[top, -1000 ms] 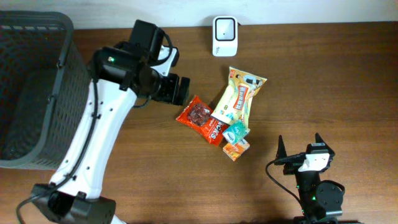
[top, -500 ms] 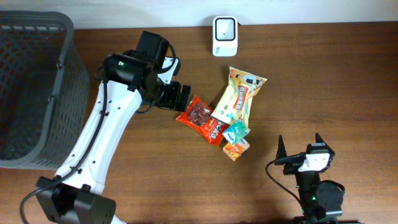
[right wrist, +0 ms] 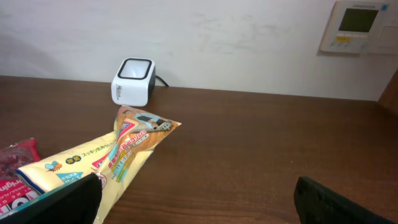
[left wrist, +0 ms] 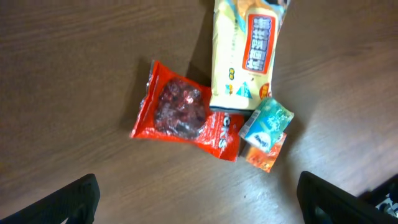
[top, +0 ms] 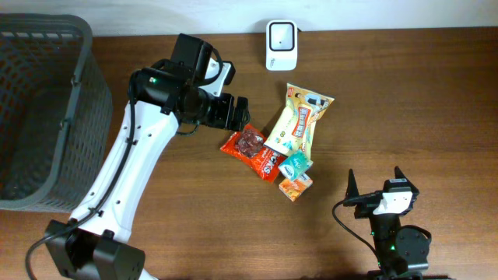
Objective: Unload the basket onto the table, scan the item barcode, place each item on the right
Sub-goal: 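Lower the left gripper onto the cream tissue pack and grasp it, then lift the cream pack and hold it up in front of the scanner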
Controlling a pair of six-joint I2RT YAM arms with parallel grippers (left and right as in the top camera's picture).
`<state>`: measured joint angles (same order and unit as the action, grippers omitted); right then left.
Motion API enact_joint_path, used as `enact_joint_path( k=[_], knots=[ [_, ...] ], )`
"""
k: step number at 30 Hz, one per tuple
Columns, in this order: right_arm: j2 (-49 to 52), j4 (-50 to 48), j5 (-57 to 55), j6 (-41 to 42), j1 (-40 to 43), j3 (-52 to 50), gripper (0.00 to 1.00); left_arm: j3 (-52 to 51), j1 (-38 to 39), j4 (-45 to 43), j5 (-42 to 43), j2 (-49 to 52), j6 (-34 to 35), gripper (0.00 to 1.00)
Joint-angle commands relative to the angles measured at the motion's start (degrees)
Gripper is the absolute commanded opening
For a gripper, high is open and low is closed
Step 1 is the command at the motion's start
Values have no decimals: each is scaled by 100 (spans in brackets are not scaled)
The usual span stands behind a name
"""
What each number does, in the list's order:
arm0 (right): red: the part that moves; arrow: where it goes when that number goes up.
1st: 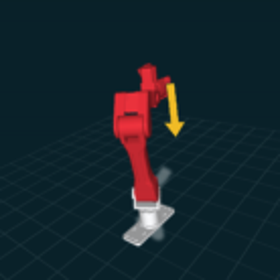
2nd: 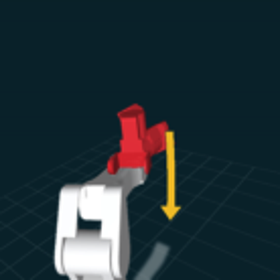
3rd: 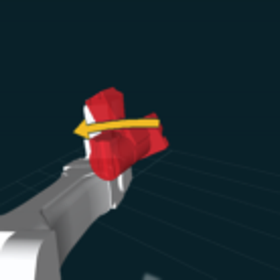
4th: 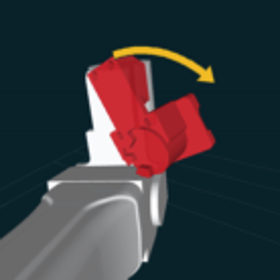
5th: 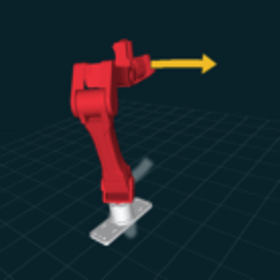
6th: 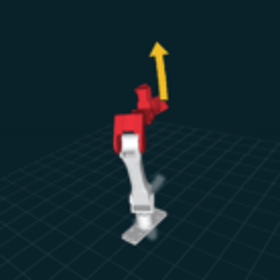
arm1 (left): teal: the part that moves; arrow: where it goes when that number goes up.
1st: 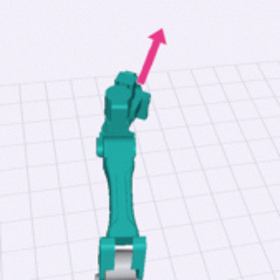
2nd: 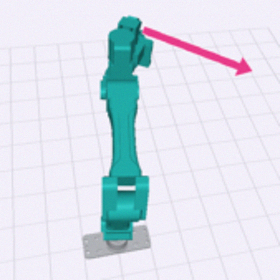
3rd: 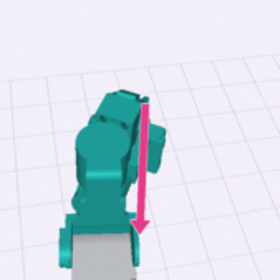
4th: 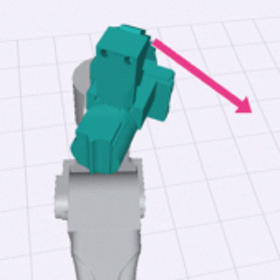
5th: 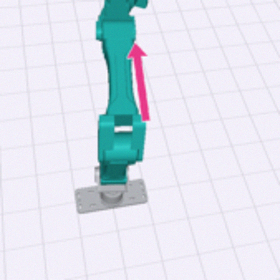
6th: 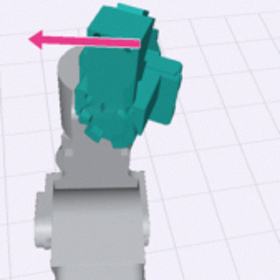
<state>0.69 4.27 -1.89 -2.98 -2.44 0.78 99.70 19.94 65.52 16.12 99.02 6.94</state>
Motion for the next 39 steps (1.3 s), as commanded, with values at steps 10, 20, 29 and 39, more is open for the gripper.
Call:
enact_joint_path(
  k=[10, 20, 29, 39],
  knots=[
    [-33, 24, -26, 44, 26, -46, 98, -46, 498, -1086, 109, 516, 37, 99],
    [-33, 24, -26, 44, 26, -46, 98, -46, 1086, -1486, 212, 1714, 225, 99],
    [-33, 24, -26, 44, 26, -46, 98, -46, 1200, -1884, -219, 2393, 223, 99],
    [-33, 24, -26, 44, 26, -46, 98, -46, 1233, -1912, -177, 2863, 243, 99]
  ],
)
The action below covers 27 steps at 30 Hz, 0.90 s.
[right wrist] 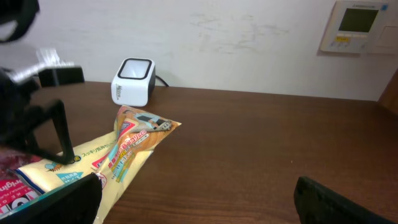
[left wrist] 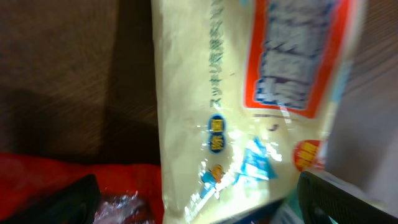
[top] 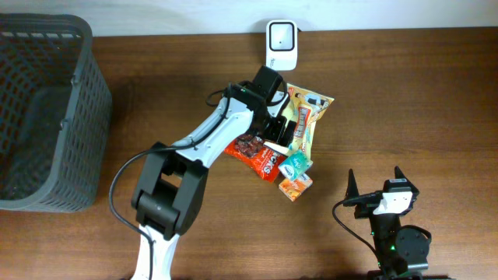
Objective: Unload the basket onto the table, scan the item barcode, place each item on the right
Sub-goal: 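Lift the cream pack and hold it up in front of the scanner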
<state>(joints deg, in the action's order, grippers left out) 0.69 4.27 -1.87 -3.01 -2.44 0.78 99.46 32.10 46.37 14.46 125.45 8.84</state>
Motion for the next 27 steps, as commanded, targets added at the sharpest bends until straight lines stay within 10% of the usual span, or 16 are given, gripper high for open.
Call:
enact_joint_path(
  k=[1, 12, 24, 27],
  knots=[
    [-33, 22, -28, 46, 26, -46, 98, -22, 17, 13, -9, 227, 57, 100],
    [-33, 24, -28, 46, 26, -46, 98, -33, 17, 179, -31, 481, 55, 71],
    [-33, 24, -28, 46, 26, -46, 98, 33, -7, 208, -31, 505, 55, 0],
    [-33, 24, -28, 46, 26, -46, 98, 260, -7, 389, -35, 505, 52, 0]
  ],
)
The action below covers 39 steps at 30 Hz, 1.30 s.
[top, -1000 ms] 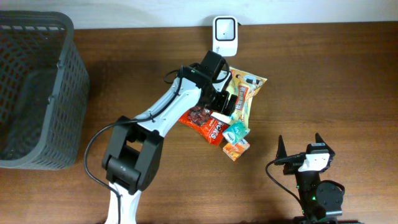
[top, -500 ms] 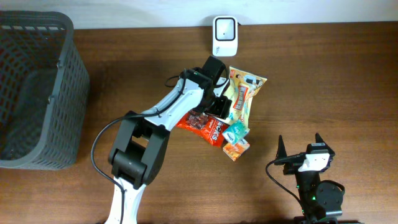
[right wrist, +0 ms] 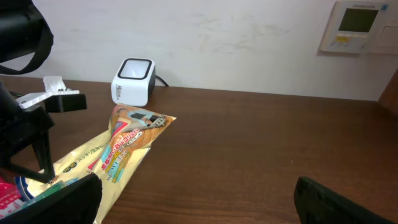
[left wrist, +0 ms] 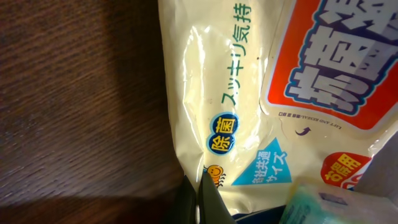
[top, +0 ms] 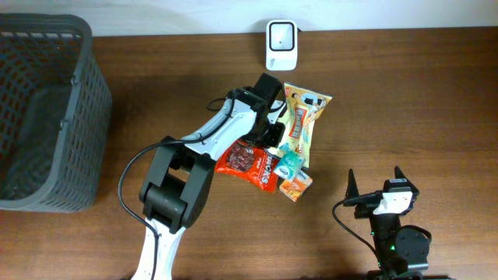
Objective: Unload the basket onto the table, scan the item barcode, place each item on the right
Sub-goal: 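Lift the cream pack and hold it up in front of the scanner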
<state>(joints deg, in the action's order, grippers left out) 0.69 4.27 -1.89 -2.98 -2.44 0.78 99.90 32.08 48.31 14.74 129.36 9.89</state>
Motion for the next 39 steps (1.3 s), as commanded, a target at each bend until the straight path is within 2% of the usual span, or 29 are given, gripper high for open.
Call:
enact_joint_path(
  k=[1, 6, 11, 22, 24, 26, 31, 39],
  knots=[
    [-33, 24, -26, 44, 26, -46, 98, 319, -22, 289, -63, 114, -52, 0],
    [-33, 24, -26, 44, 26, -46, 98, 1445, -192, 1285, -66, 114, -55, 0],
    [-33, 24, -26, 44, 26, -46, 98, 2409, -214, 2096, -197, 114, -439, 0],
    [-33, 24, -26, 44, 26, -46, 98, 4583, -214, 4092, -3381, 114, -153, 0],
    [-33, 24, -26, 44, 26, -46, 98, 4693, -214, 4172, -3777, 114, -129, 0],
    [-33, 24, -26, 44, 26, -46, 98, 4699, -214, 4168, -4240, 114, 205, 0],
    [-33, 24, -26, 44, 26, -46, 98, 4522, -214, 4330, -4784, 127, 1145, 0],
    [-33, 24, -26, 44, 26, -46, 98, 3694, -4, 3563, -4736, 374, 1475, 0]
  ],
)
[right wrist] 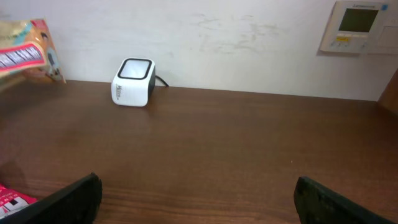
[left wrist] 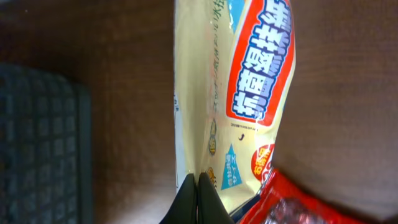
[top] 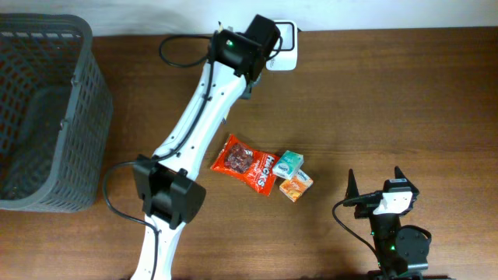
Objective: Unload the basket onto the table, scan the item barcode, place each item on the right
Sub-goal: 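Lift the cream pack and hold it up in front of the scanner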
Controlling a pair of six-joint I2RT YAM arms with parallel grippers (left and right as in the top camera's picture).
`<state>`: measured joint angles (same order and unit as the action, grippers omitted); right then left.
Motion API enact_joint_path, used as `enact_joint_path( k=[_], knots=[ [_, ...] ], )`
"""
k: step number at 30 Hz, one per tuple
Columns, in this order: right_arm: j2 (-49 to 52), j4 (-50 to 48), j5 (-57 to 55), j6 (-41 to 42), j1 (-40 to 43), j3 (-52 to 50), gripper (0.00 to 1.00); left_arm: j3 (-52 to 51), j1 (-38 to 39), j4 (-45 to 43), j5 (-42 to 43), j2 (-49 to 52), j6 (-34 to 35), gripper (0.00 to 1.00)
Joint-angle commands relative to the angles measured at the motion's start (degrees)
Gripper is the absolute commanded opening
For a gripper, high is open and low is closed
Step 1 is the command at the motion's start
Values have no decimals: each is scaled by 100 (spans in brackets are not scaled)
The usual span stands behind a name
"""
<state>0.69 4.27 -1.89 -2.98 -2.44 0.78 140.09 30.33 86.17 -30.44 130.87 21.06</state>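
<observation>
My left gripper [left wrist: 198, 184] is shut on the long edge of a yellow wipes packet [left wrist: 239, 93] with a red label. It holds the packet in the air. From the right wrist view the packet [right wrist: 25, 53] hangs up left of the white barcode scanner [right wrist: 133, 82]. Overhead, the left wrist [top: 247, 39] sits beside the scanner [top: 289, 48] at the table's back edge and hides the packet. My right gripper [right wrist: 199, 199] rests open and empty near the front right [top: 374, 179].
A red snack bag [top: 247, 164], a teal pack [top: 288, 162] and an orange pack [top: 296, 186] lie mid-table. A dark mesh basket [top: 39, 109] stands at the left. A wall panel [right wrist: 357, 25] hangs behind the table.
The left gripper, then shut on the packet lying on the table, now holds it lifted off the pile at the back, beside the scanner. The right arm has not moved.
First the left gripper hung open to the left of the pile. It then stood open right over the yellow packet. After that it was shut on the packet's edge on the table. The packet now hangs in it near the scanner.
</observation>
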Motion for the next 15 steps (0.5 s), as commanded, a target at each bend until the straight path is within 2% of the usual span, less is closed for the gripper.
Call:
enact_joint_path(
  k=[1, 5, 15],
  knots=[
    [-33, 24, -26, 44, 26, -46, 98, -457, 245, -337, -245, 295, 356, 0],
    [-33, 24, -26, 44, 26, -46, 98, -758, 612, -446, -931, 619, 356, 0],
    [-33, 24, -26, 44, 26, -46, 98, -763, 1578, -516, -942, 660, 356, 1]
  ],
)
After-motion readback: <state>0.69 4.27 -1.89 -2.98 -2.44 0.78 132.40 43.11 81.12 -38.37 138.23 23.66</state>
